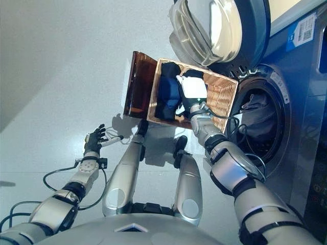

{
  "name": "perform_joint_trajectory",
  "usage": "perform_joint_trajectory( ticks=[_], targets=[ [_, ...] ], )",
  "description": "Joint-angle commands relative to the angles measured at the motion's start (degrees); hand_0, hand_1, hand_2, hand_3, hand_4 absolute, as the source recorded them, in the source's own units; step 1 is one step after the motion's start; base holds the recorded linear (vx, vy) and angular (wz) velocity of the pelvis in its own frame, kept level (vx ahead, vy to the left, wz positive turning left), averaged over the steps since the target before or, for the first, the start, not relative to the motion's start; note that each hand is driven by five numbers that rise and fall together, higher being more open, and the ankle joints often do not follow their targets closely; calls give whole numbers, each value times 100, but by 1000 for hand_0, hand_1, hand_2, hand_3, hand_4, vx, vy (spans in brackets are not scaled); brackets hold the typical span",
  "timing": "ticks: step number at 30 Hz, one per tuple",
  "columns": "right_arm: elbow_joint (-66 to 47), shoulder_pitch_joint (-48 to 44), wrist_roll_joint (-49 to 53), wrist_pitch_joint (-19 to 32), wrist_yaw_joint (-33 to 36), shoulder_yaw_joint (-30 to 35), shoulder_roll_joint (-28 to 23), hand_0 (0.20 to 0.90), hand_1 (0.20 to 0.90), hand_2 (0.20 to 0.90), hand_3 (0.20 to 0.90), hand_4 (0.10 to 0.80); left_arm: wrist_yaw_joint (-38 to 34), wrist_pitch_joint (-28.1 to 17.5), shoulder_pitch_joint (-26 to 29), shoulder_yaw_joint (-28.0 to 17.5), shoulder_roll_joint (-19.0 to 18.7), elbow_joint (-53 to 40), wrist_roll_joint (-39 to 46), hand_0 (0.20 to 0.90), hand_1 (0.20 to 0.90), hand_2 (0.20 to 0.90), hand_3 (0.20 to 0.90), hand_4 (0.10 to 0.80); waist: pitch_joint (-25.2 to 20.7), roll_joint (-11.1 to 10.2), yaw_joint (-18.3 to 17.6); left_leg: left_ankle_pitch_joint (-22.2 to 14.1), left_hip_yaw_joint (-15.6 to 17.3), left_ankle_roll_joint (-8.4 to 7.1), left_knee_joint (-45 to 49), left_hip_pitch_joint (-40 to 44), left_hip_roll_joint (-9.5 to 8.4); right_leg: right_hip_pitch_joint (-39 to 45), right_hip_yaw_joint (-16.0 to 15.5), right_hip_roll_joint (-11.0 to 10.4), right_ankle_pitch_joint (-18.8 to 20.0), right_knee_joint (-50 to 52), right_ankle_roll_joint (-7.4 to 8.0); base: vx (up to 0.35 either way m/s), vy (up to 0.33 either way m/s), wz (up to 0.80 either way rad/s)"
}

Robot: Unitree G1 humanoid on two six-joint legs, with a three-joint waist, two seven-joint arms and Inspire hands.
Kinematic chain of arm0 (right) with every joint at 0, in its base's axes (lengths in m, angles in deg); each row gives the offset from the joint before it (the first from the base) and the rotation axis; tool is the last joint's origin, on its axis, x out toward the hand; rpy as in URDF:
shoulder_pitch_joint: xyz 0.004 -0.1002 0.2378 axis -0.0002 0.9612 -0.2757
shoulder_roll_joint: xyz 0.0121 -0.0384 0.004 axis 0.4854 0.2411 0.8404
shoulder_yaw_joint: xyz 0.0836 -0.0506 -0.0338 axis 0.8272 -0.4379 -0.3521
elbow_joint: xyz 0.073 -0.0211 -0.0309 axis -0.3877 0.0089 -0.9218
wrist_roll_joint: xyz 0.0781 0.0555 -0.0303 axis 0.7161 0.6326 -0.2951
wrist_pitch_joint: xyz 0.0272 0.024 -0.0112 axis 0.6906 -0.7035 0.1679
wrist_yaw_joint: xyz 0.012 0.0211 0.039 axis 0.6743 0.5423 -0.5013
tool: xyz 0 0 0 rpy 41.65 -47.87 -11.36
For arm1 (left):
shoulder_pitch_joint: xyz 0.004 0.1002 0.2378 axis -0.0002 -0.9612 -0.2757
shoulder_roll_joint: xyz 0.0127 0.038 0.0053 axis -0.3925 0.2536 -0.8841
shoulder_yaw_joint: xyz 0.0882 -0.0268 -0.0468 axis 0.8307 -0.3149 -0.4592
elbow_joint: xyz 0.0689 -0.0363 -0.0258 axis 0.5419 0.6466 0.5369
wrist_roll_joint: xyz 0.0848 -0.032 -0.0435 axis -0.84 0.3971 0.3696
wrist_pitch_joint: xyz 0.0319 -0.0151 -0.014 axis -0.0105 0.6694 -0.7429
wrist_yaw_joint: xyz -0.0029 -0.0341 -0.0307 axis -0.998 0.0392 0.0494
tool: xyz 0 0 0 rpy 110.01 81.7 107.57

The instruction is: Pick up the clothes and place them into the washing machine

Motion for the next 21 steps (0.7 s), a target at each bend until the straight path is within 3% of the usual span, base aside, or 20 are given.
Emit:
perform_joint_trajectory(
  ticks=[1,21],
  targets=[
    [-187,-174,131,48,308,102,-263,900,900,900,900,800,-166,-251,20,-25,-55,-35,-88,900,900,900,900,800,-47,143,-35,-410,94,-78,358,-126,-179,26,8,62,488,-457,-120,0,0,0],
    [333,-377,162,-125,359,244,-427,900,900,900,900,800,-167,-256,-18,-14,-90,-138,-163,900,900,900,900,800,28,287,66,-332,76,-62,280,-169,-241,-14,-18,27,524,-482,-136,0,1,1]
  ],
)
